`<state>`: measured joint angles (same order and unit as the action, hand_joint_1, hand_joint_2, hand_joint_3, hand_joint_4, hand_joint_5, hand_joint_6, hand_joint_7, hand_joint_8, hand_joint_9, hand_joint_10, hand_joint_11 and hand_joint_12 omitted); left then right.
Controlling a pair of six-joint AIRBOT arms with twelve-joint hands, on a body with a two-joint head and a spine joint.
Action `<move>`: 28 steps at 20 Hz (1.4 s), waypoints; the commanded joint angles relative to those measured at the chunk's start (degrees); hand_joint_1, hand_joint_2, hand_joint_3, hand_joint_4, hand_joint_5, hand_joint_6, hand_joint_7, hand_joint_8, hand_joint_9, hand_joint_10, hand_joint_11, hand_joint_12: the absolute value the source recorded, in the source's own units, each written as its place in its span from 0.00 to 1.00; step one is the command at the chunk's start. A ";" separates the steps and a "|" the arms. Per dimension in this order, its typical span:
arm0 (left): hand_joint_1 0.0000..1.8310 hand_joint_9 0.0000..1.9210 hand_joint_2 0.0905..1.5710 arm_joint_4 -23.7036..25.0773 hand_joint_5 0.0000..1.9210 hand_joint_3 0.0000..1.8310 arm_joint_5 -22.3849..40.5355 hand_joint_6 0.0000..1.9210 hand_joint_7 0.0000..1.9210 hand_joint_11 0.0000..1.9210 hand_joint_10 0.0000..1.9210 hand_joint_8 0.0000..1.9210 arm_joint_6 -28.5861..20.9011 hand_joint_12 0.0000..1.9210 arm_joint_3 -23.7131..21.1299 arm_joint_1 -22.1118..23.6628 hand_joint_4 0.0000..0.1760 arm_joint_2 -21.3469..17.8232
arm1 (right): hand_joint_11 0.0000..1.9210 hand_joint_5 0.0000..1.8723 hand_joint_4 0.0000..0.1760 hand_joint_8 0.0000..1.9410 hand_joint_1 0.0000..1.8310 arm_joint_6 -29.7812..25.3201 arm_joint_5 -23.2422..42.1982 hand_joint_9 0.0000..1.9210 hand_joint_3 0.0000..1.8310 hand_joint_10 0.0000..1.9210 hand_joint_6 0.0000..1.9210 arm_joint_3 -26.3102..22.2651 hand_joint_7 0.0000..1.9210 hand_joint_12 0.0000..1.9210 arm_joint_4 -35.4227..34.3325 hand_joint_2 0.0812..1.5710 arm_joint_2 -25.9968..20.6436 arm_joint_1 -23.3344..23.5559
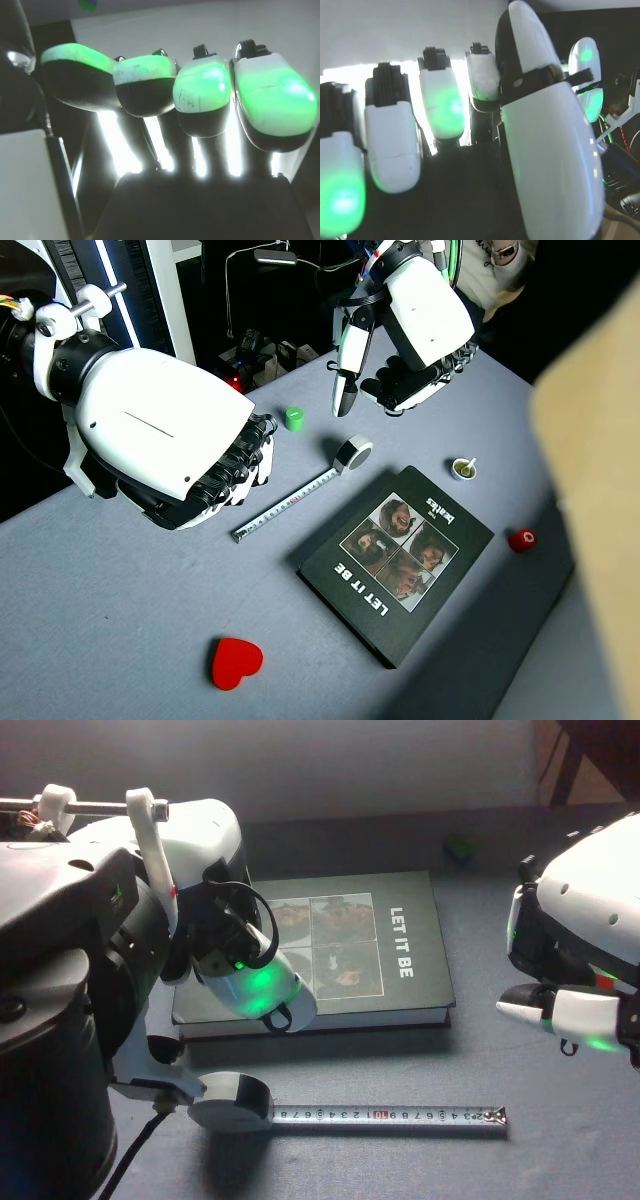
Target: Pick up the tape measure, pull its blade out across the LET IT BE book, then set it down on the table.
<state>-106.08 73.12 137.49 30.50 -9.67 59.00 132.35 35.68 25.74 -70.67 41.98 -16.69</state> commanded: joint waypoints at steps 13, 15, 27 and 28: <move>0.14 0.18 0.66 3.82 0.16 0.00 0.96 0.00 0.20 0.03 0.00 0.00 -2.18 0.39 -0.60 0.28 0.36 -0.51 | 0.00 0.12 0.54 0.00 0.12 0.52 2.25 0.11 0.00 0.00 0.00 -0.26 0.13 0.36 3.31 0.68 -0.32 0.30; 0.23 0.17 0.61 3.24 0.14 0.00 -0.53 0.00 0.19 0.03 0.00 0.00 -3.84 0.38 -1.76 0.02 0.29 -1.81 | 0.00 0.12 0.54 0.00 0.11 0.53 2.22 0.11 0.00 0.00 0.00 -0.26 0.13 0.35 3.31 0.68 -0.32 0.26; 0.60 0.14 0.60 25.29 0.12 0.00 -10.69 0.00 0.15 0.02 0.00 0.00 -45.12 0.37 -8.37 -16.70 0.11 -11.46 | 0.00 0.13 0.54 0.00 0.12 0.88 2.24 0.12 0.00 0.00 0.00 -0.34 0.15 0.38 3.31 0.69 -0.37 0.00; 0.61 0.14 0.59 27.37 0.12 0.00 -10.69 0.00 0.15 0.02 0.00 0.00 -48.89 0.37 -8.47 -19.12 0.07 -11.62 | 0.00 0.12 0.54 0.00 0.11 0.88 2.28 0.12 0.00 0.00 0.00 -0.34 0.15 0.37 3.31 0.70 -0.37 -0.03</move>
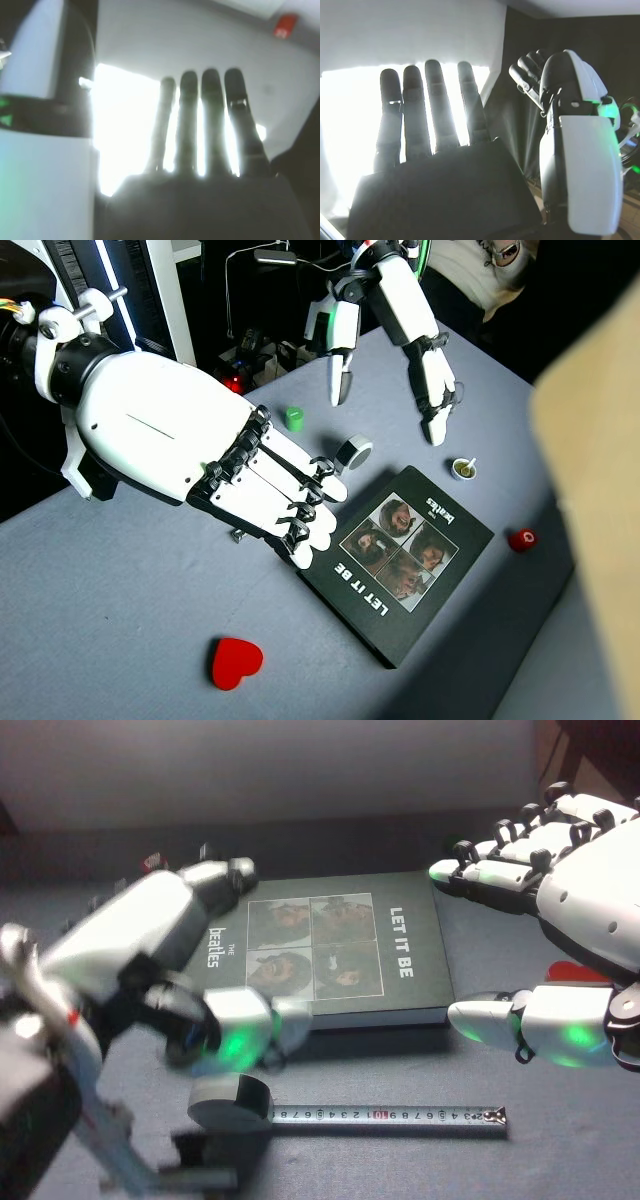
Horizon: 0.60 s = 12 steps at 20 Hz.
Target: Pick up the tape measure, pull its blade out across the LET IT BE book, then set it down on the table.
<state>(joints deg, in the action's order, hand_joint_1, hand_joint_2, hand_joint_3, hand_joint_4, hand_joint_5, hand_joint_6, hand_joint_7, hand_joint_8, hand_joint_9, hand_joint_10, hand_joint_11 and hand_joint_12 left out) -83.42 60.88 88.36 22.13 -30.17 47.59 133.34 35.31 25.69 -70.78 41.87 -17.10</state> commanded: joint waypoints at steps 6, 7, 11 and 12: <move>0.63 0.14 0.59 15.80 0.13 0.00 -5.80 0.00 0.15 0.04 0.00 0.00 -8.49 0.37 1.50 -7.82 0.00 -0.88 | 0.00 0.12 0.52 0.00 0.11 0.27 3.38 0.14 0.00 0.01 0.00 -0.30 0.16 0.39 3.42 0.70 0.03 0.05; 0.64 0.14 0.59 16.70 0.13 0.00 -8.26 0.00 0.15 0.03 0.00 0.00 -8.43 0.36 2.27 -8.32 0.00 -0.88 | 0.00 0.12 0.52 0.00 0.11 0.27 3.38 0.14 0.00 0.01 0.00 -0.30 0.16 0.39 3.42 0.70 0.07 0.05; 0.66 0.15 0.60 20.60 0.13 0.00 -18.23 0.00 0.15 0.03 0.00 0.00 -8.18 0.36 6.31 -8.75 0.00 -0.86 | 0.00 0.13 0.47 0.00 0.12 0.27 3.39 0.14 0.00 0.00 0.00 -0.31 0.16 0.38 3.42 0.69 0.07 0.05; 0.66 0.15 0.60 21.68 0.14 0.00 -19.62 0.00 0.16 0.03 0.00 0.00 -8.58 0.35 7.27 -9.15 0.00 -0.86 | 0.00 0.13 0.46 0.00 0.13 0.27 3.42 0.14 0.00 0.00 0.00 -0.31 0.16 0.39 3.42 0.69 0.06 0.05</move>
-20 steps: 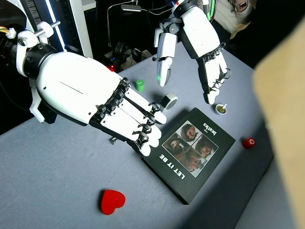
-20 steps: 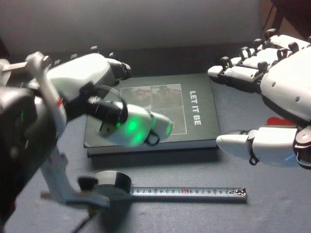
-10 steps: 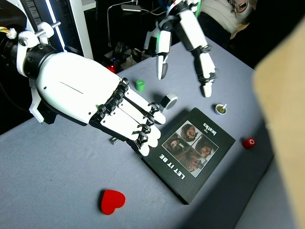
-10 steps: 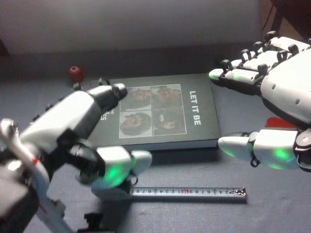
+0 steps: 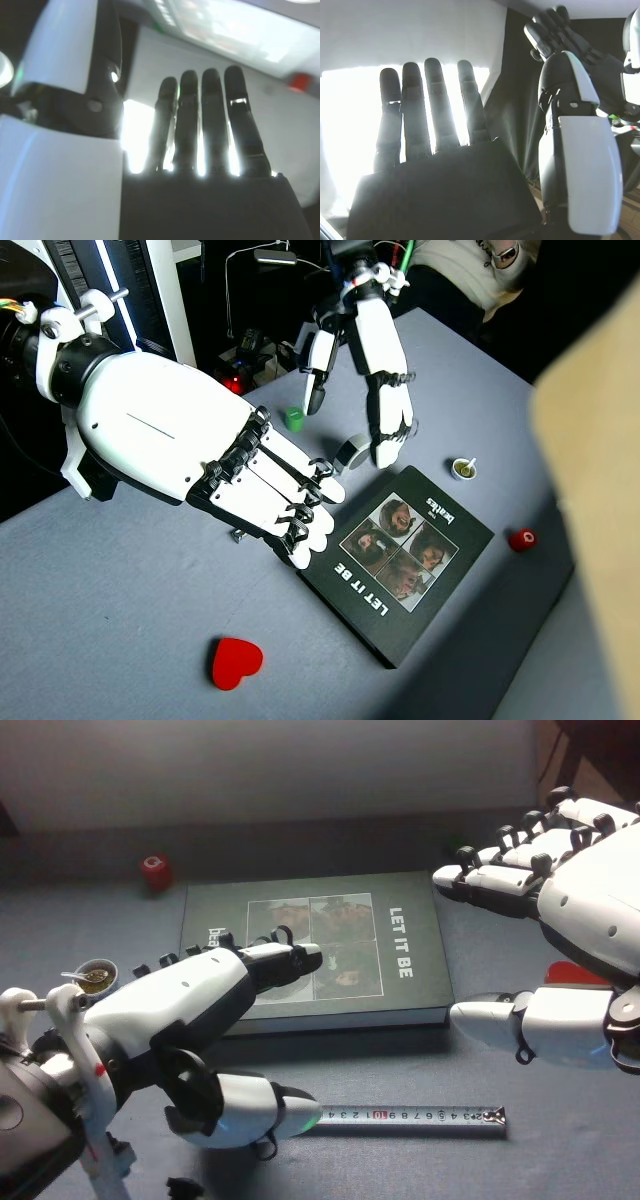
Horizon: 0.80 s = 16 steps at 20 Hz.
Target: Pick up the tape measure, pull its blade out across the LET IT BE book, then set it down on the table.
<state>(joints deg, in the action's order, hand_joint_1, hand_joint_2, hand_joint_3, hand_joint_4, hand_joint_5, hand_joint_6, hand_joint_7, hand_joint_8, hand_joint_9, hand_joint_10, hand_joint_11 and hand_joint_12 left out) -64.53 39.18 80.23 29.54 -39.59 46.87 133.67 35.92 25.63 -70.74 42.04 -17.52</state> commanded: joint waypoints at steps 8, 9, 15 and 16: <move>0.66 0.15 0.62 8.94 0.15 0.01 -0.45 0.00 0.16 0.03 0.00 0.00 -8.77 0.34 4.65 -4.55 0.00 -0.04 | 0.00 0.13 0.45 0.00 0.12 -0.06 2.79 0.14 0.00 0.00 0.01 -0.24 0.16 0.40 3.37 0.70 -0.10 0.59; 0.66 0.15 0.63 9.17 0.16 0.01 -0.43 0.01 0.17 0.03 0.00 0.00 -9.31 0.34 5.14 -4.85 0.00 0.10 | 0.00 0.14 0.45 0.00 0.13 -0.06 2.82 0.14 0.00 0.00 0.01 -0.24 0.17 0.39 3.37 0.69 -0.11 0.62; 0.66 0.16 0.63 12.67 0.18 0.00 1.02 0.00 0.19 0.05 0.00 0.00 -15.26 0.33 7.27 -7.84 0.00 0.37 | 0.00 0.13 0.44 0.00 0.14 0.00 2.92 0.15 0.00 0.00 0.00 -0.23 0.17 0.44 3.38 0.69 -0.11 0.54; 0.66 0.16 0.63 12.68 0.18 0.00 1.83 0.00 0.19 0.05 0.00 0.00 -16.00 0.33 7.27 -8.56 0.00 0.38 | 0.00 0.12 0.44 0.00 0.14 0.00 2.92 0.15 0.00 0.00 0.00 -0.23 0.18 0.44 3.38 0.69 -0.11 0.56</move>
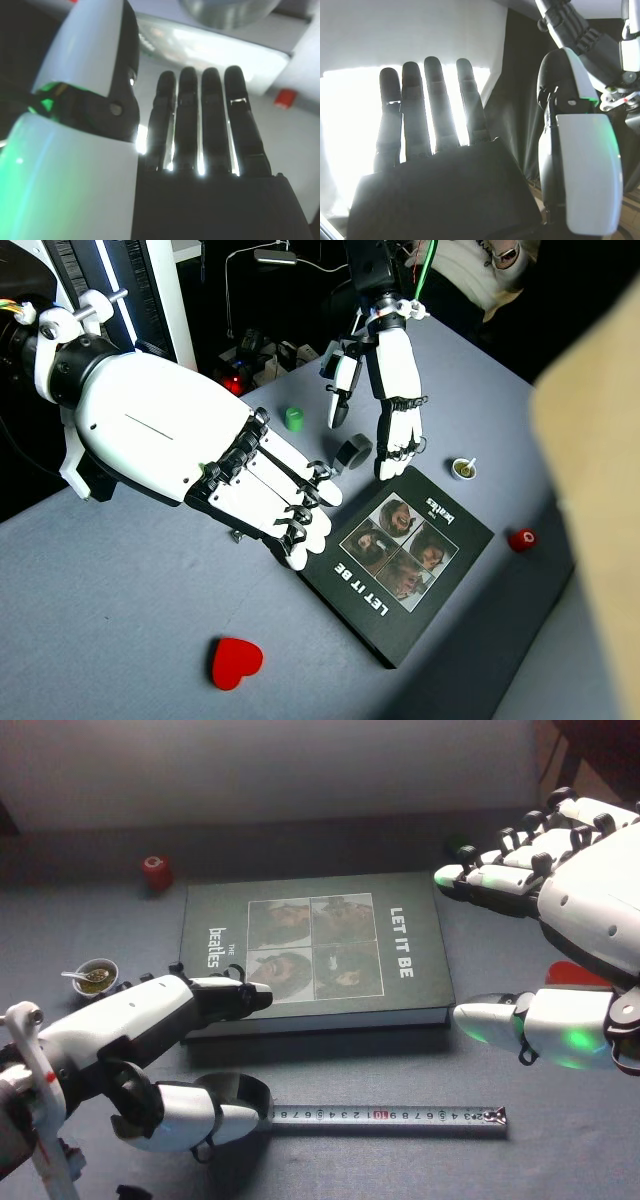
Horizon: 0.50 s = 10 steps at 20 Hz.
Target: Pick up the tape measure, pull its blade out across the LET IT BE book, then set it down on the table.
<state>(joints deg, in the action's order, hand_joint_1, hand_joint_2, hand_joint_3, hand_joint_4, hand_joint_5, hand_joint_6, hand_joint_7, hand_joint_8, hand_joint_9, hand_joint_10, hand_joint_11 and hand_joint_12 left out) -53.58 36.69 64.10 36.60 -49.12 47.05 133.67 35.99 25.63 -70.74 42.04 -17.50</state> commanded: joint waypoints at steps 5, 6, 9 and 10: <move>0.66 0.16 0.64 3.16 0.19 0.00 5.54 0.00 0.19 0.05 0.00 0.00 -2.26 0.32 0.53 -1.99 0.00 0.69 | 0.00 0.13 0.44 0.00 0.14 0.00 3.13 0.15 0.00 0.00 0.00 -0.21 0.18 0.45 3.41 0.70 -0.11 0.77; 0.65 0.16 0.64 3.38 0.19 0.00 5.54 0.00 0.19 0.05 0.00 0.00 -2.51 0.32 0.64 -2.31 0.00 0.78 | 0.00 0.13 0.44 0.00 0.14 0.00 3.17 0.16 0.00 0.00 0.00 -0.21 0.18 0.46 3.41 0.70 -0.11 0.78; 0.65 0.16 0.64 3.79 0.18 0.00 5.88 0.00 0.19 0.06 0.00 0.00 -2.73 0.32 1.10 -2.82 0.00 1.07 | 0.00 0.13 0.44 0.00 0.14 0.00 3.17 0.15 0.00 0.00 0.00 -0.21 0.18 0.46 3.41 0.70 -0.11 0.77; 0.65 0.17 0.64 3.86 0.18 0.00 5.91 0.00 0.19 0.06 0.00 0.00 -2.74 0.32 1.46 -3.07 0.00 1.25 | 0.00 0.12 0.44 0.00 0.14 0.00 3.18 0.15 0.00 0.00 0.00 -0.21 0.17 0.46 3.42 0.70 -0.11 0.79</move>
<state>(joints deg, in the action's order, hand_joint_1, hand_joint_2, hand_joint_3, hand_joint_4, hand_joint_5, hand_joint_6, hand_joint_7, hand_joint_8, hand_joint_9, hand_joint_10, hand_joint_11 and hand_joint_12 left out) -51.86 38.24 61.80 38.06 -52.45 48.03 133.67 36.32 25.63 -70.76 42.17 -17.50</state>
